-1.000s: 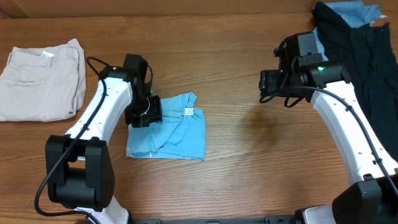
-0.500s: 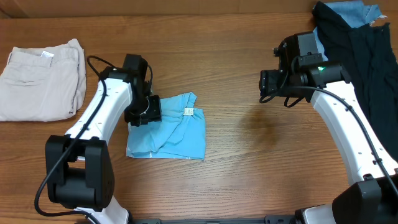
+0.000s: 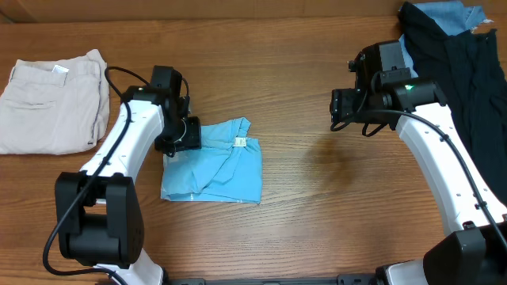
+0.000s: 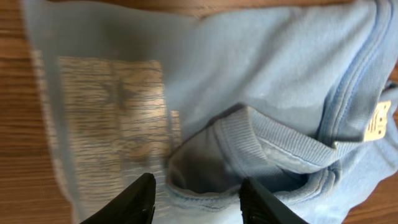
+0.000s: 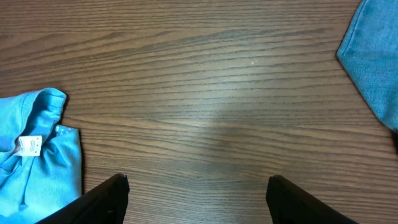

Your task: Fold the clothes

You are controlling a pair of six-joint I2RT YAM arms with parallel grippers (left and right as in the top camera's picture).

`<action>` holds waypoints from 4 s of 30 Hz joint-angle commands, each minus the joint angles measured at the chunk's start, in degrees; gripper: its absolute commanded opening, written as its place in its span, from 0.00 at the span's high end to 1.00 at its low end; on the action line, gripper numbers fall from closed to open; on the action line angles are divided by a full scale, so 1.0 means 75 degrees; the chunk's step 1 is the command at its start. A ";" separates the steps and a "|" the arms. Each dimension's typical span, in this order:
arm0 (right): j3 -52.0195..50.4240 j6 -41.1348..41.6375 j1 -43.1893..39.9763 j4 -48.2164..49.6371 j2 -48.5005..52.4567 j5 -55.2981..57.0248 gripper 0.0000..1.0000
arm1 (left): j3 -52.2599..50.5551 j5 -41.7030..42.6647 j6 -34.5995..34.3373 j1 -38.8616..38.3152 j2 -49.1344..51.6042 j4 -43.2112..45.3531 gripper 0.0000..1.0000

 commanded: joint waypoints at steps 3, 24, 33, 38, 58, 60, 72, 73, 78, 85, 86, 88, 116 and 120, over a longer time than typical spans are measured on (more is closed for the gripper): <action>-0.0015 -0.0029 -0.0006 0.0038 0.0000 -0.0041 0.25 | -0.0367 0.0286 0.0230 -0.0172 0.0009 0.0143 0.57; -0.0015 -0.0026 -0.0006 0.0047 0.0000 0.0099 0.25 | -0.0087 0.3424 0.1381 -0.0874 -0.0079 -0.0318 0.88; -0.0015 -0.0026 -0.0006 0.0061 0.0000 0.0096 0.25 | -0.0099 0.3311 0.1317 -0.2206 -0.0079 -0.0341 0.89; -0.0015 -0.0026 -0.0006 0.0050 0.0000 0.0093 0.25 | -0.0105 0.2425 0.0930 -0.2634 -0.0079 -0.0519 0.85; -0.0015 -0.0029 0.0015 -0.0070 0.0000 -0.0901 0.25 | 0.1218 0.0358 0.1087 -0.1396 -0.0169 -0.0903 0.68; -0.0015 -0.0029 0.0090 -0.0149 0.0000 -0.1553 0.26 | 0.1326 0.0012 0.1090 -0.0997 -0.0163 -0.0405 0.60; -0.0662 -0.0026 0.1612 -0.0694 0.0245 -0.3083 0.27 | 0.1303 0.0277 0.1411 0.0370 0.0938 -0.0055 0.59; -0.0764 -0.0026 0.1766 -0.0659 0.0300 -0.3229 0.27 | 0.1303 0.0277 0.1434 0.0370 0.1055 -0.0079 0.59; -0.1244 -0.0023 0.2416 -0.0300 0.0766 -0.4345 0.27 | 0.1303 0.0251 0.1431 0.0370 0.1661 -0.0262 0.60; -0.1355 -0.0017 0.2987 0.0099 0.1428 -0.5132 0.27 | 0.1300 0.0166 0.1431 0.0370 0.2011 -0.0930 0.62; -0.1358 -0.0015 0.3042 0.0149 0.1492 -0.5132 0.27 | 0.1300 0.0169 0.1431 0.0370 0.2011 -0.1049 0.62; -0.1358 0.0035 0.3127 0.0204 0.1597 -0.5138 0.27 | 0.1300 0.0172 0.1431 0.0370 0.2011 -0.1282 0.62; -0.1364 0.0035 0.2757 -0.0073 0.2897 -0.4479 0.25 | 0.1303 0.0484 0.1772 0.0370 0.2005 -0.3689 0.69; -0.1364 0.0032 0.2340 -0.0102 0.2897 -0.3363 0.25 | 0.1303 0.0781 0.1766 0.0370 0.1868 -0.3273 0.71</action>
